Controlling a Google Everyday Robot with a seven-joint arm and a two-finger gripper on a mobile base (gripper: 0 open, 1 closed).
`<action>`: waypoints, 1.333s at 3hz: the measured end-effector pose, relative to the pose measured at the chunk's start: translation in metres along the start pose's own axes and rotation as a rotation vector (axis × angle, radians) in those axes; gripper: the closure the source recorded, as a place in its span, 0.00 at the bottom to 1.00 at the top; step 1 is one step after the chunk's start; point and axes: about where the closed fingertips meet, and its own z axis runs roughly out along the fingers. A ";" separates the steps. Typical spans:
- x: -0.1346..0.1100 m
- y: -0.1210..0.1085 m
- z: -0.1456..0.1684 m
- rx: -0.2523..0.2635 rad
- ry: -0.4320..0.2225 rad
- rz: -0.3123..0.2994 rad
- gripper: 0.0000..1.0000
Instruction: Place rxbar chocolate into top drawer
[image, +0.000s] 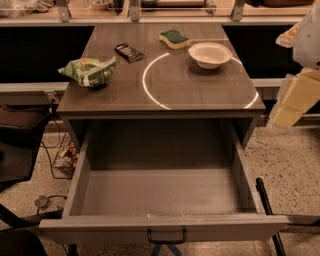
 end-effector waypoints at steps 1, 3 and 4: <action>0.014 -0.023 0.020 0.032 -0.060 0.101 0.00; 0.016 -0.082 0.087 0.105 -0.453 0.298 0.00; -0.010 -0.137 0.092 0.223 -0.656 0.328 0.00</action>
Offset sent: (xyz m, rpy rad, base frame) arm 0.1635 -0.0707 -0.0130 0.6361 -0.5378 -0.2916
